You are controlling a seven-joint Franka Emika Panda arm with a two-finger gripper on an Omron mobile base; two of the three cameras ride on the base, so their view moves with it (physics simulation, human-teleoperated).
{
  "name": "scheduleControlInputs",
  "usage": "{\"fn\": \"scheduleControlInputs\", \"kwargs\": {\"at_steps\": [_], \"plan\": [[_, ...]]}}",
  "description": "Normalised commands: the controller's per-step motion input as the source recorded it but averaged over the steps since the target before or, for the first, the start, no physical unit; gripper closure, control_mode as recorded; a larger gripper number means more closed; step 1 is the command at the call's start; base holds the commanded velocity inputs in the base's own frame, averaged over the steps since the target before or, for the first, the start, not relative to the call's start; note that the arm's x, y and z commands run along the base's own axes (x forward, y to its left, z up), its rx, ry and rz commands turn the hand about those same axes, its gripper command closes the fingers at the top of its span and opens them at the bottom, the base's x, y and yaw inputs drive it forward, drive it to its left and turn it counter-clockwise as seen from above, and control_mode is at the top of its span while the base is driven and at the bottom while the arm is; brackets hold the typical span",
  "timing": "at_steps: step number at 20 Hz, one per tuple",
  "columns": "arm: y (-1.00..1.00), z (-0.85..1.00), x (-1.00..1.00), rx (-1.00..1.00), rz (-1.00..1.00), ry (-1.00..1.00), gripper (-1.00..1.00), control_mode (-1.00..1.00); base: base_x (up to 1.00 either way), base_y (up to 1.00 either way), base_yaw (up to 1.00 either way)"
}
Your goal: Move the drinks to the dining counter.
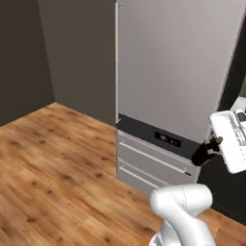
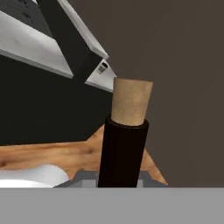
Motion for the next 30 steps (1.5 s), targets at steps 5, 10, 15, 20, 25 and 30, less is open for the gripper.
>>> {"fn": "scheduleControlInputs", "kwargs": {"at_steps": [5, 10, 15, 20, 25, 30], "plan": [[0.0, 0.0, 0.0, 0.0, 0.0, 0.0, 1.0, 1.0, 0.4, 1.0, 0.21], [0.0, 0.0, 0.0, 0.0, 0.0, 0.0, 1.0, 1.0, 0.4, 1.0, 0.14], [0.0, 0.0, 0.0, 0.0, 0.0, 0.0, 1.0, 1.0, 0.13, 1.0, 0.17], [0.0, 0.0, 0.0, 0.0, 0.0, 0.0, 1.0, 1.0, 0.0, 1.0, 0.33], [0.0, 0.0, 0.0, 0.0, 0.0, 0.0, 1.0, 1.0, -0.28, 0.91, 0.51], [0.0, 0.0, 0.0, 0.0, 0.0, 0.0, 1.0, 1.0, -0.31, 0.48, 0.71]]}}
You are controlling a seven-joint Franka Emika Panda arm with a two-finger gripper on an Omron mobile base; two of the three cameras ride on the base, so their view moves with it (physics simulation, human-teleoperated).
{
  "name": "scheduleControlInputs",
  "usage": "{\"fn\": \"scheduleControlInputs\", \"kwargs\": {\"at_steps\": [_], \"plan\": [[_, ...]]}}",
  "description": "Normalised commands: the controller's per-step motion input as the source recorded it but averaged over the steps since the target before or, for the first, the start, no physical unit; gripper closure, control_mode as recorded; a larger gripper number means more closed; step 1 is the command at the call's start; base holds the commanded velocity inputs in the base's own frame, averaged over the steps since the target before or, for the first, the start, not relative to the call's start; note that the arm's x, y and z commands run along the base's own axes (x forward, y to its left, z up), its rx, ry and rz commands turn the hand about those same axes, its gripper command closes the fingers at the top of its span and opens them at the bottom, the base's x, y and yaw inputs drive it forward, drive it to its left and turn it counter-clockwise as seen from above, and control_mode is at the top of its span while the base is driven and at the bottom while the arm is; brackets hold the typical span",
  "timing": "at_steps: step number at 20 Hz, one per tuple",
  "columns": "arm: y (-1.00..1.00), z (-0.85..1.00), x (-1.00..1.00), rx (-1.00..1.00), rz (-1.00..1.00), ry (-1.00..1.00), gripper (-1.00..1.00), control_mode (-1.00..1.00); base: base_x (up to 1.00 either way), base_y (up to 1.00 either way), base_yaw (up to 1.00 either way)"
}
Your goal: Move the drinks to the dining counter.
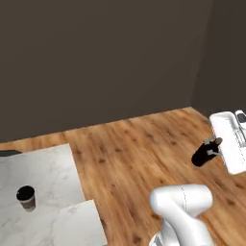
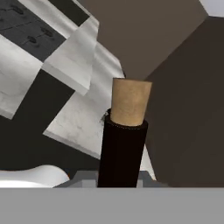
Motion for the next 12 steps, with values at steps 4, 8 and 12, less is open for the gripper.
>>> {"fn": "scheduleControlInputs", "kwargs": {"at_steps": [4, 8, 12], "plan": [[0.0, 0.0, 0.0, 0.0, 0.0, 0.0, 1.0, 1.0, -0.32, 0.37, 0.81], [0.0, 0.0, 0.0, 0.0, 0.0, 0.0, 1.0, 1.0, -0.4, 0.34, 0.83], [0.0, 0.0, 0.0, 0.0, 0.0, 0.0, 1.0, 1.0, -0.31, 0.28, 0.82]]}}
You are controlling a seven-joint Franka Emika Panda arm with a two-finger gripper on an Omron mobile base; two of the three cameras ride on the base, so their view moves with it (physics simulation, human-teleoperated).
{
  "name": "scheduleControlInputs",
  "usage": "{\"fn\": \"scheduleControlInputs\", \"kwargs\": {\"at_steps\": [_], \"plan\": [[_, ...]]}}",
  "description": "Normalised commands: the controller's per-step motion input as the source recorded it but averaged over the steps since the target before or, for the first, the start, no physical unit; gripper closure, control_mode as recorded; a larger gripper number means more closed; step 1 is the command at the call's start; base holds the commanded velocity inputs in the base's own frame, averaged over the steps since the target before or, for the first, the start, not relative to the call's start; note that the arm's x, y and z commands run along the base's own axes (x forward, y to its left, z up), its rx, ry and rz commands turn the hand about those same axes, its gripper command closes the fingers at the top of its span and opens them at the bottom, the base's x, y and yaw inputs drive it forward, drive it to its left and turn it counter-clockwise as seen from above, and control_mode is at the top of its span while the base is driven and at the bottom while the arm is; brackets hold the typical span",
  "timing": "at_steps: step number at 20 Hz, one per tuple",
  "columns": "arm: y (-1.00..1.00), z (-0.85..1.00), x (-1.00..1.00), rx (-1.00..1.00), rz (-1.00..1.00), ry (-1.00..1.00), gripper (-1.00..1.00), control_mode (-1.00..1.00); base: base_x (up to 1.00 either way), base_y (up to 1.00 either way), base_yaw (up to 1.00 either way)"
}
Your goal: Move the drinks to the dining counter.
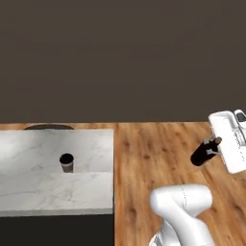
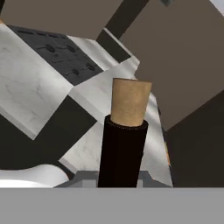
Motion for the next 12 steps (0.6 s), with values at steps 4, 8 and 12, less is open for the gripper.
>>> {"fn": "scheduleControlInputs", "kwargs": {"at_steps": [4, 8, 12], "plan": [[0.0, 0.0, 0.0, 0.0, 0.0, 0.0, 1.0, 1.0, -0.13, 0.19, 0.81], [0.0, 0.0, 0.0, 0.0, 0.0, 0.0, 1.0, 1.0, -0.09, 0.16, 0.8], [0.0, 0.0, 0.0, 0.0, 0.0, 0.0, 1.0, 1.0, -0.06, 0.19, 0.8]]}}
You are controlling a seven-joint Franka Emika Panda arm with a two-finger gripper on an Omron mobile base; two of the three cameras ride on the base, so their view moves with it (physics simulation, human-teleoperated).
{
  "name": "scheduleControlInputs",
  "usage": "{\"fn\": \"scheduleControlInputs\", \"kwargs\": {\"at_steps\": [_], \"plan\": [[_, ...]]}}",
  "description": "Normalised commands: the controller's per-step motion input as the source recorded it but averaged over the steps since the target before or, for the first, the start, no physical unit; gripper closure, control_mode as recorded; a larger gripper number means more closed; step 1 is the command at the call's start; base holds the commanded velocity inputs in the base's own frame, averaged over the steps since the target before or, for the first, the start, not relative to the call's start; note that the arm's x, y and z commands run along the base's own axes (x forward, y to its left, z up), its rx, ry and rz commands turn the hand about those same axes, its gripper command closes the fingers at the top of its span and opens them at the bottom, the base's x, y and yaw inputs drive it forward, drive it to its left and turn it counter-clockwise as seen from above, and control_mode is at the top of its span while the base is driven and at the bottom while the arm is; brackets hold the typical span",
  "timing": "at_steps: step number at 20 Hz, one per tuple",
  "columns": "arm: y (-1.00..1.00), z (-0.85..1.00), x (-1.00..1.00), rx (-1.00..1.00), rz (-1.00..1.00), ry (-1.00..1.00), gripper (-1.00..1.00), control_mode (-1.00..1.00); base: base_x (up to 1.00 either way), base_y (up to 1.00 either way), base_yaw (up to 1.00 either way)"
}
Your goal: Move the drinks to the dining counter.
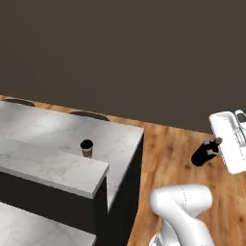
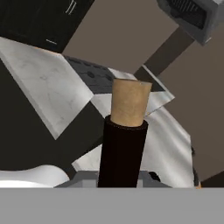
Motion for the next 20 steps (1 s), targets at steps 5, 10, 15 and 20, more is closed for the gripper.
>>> {"fn": "scheduleControlInputs", "kwargs": {"at_steps": [5, 10, 15, 20], "plan": [[0.0, 0.0, 0.0, 0.0, 0.0, 0.0, 1.0, 1.0, 0.0, 0.21, 0.78], [0.0, 0.0, 0.0, 0.0, 0.0, 0.0, 1.0, 1.0, 0.0, 0.21, 0.74], [0.0, 0.0, 0.0, 0.0, 0.0, 0.0, 1.0, 1.0, 0.0, 0.14, 0.71], [0.0, 0.0, 0.0, 0.0, 0.0, 0.0, 1.0, 1.0, 0.0, -0.01, 0.59]]}}
